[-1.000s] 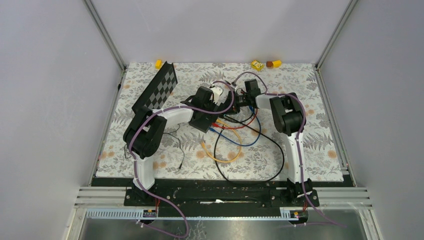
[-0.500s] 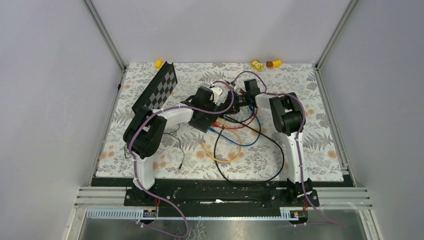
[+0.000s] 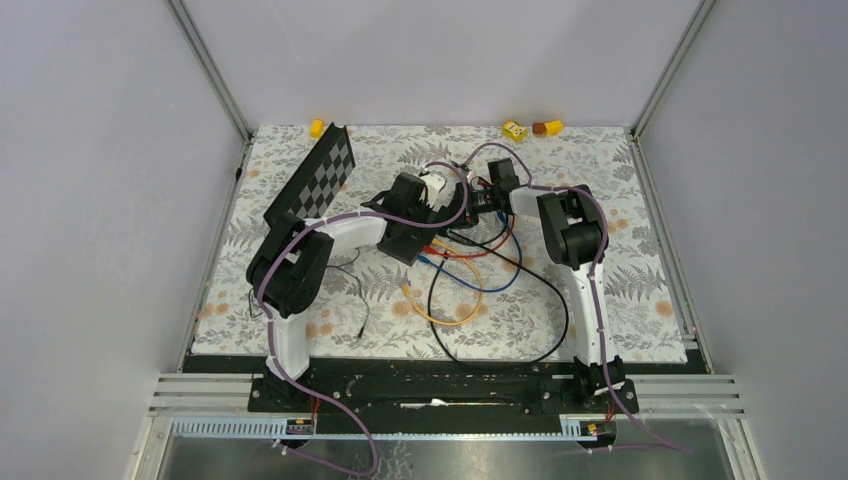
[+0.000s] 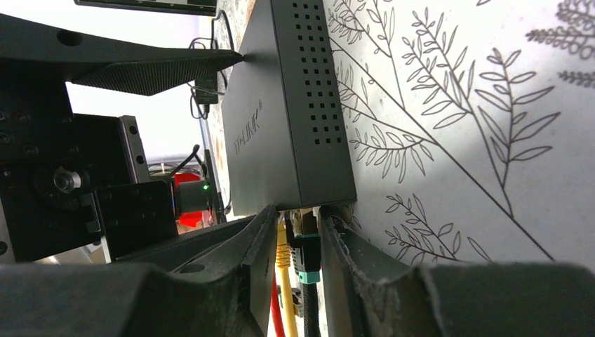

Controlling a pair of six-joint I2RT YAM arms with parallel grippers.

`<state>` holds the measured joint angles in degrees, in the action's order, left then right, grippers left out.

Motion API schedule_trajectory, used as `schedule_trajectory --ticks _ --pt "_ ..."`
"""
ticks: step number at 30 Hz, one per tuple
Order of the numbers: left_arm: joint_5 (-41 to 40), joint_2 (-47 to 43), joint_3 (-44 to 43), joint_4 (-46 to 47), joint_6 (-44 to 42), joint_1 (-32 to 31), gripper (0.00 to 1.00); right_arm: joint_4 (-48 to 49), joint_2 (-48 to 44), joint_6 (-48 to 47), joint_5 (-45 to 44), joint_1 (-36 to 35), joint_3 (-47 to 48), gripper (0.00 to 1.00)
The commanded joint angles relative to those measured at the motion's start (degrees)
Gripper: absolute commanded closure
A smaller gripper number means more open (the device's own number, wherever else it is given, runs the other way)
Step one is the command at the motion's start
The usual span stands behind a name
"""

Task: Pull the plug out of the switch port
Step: Pull the connector from the switch port.

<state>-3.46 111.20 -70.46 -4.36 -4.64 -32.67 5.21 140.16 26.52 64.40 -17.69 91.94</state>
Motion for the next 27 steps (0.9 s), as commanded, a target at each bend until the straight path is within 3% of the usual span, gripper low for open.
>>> schedule_trajectory --ticks 1,12,21,27 --pt "-3.91 0.22 1.02 -4.54 -0.99 1.38 0.02 -3.0 3.38 -2.22 0.51 -0.46 0.81 0.66" --pt "-3.96 0.36 1.11 -4.37 -1.1 1.39 0.02 -3.43 2.69 -3.85 -0.91 -0.21 0.66 0.83" --pt "-4.13 0.76 0.57 -4.39 -0.7 1.38 0.02 -11.19 3.09 -8.58 -1.81 -0.23 3.93 0.96" --pt "-4.03 2.01 -0.92 -5.48 0.54 1.38 0.02 5.85 -1.81 1.53 -3.22 -1.09 -6.89 1.0"
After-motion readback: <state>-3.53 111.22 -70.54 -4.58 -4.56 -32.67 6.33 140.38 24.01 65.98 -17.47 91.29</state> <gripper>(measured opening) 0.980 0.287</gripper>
